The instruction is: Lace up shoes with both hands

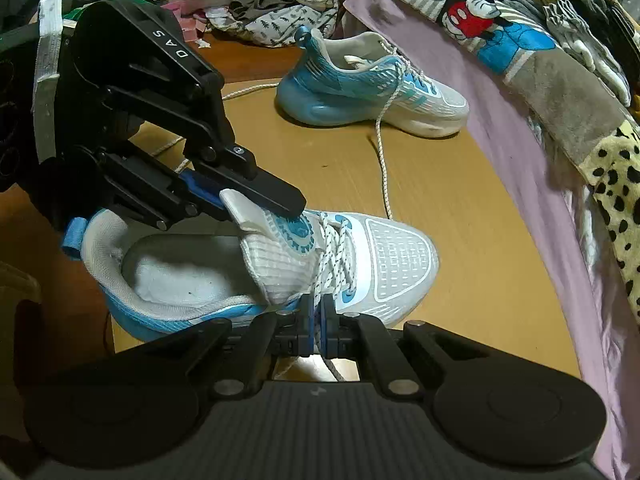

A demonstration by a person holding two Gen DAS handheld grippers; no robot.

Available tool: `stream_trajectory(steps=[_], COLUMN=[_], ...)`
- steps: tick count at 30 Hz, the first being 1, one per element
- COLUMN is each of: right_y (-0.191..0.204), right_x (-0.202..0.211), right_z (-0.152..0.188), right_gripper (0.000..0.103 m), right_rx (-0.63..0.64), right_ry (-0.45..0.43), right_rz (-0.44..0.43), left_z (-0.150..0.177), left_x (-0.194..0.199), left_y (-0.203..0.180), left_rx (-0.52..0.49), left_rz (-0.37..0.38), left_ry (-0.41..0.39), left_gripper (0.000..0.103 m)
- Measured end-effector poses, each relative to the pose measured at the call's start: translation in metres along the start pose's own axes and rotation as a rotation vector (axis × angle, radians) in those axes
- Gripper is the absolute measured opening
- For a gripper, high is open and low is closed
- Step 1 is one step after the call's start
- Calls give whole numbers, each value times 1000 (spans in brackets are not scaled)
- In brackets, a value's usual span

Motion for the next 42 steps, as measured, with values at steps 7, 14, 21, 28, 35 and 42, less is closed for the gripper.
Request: stream_trajectory(steps=[7, 14, 21, 28, 35, 42], right_y=[0, 2, 2, 10, 15, 17], right_x=[-4, -8, -7, -7, -8, -9], right_z=[-3, -6, -9, -14, -21, -26], right_gripper=[5, 5, 5, 5, 5, 6], right_rx=[56, 128, 160, 271, 400, 432], right_ry=[27, 42, 26, 23, 42, 56], right_rz=[17, 21, 37, 53, 72, 72], left_z=[-1, -1, 0, -1, 0, -1], left_x=[-1, -2, -3, -4, -5, -5], left_y=[0, 0, 0, 0, 0, -1], left_rx=[-1, 1, 4, 8, 11, 15], left_rz=[4, 9, 12, 13, 15, 20], left_ry=[-2, 1, 4, 7, 14, 15], left_gripper=[10, 10, 10, 10, 10, 10])
Point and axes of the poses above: each gripper's, at about its wrist camera, not at the fingertips, and x roughly against the way its jaws point, y to its left, z to its underside, the point moved 6 cm from there along -x, roughly the way its jaws point, and after that the axes turned 3 degrees about x, right-handed, at the moved point
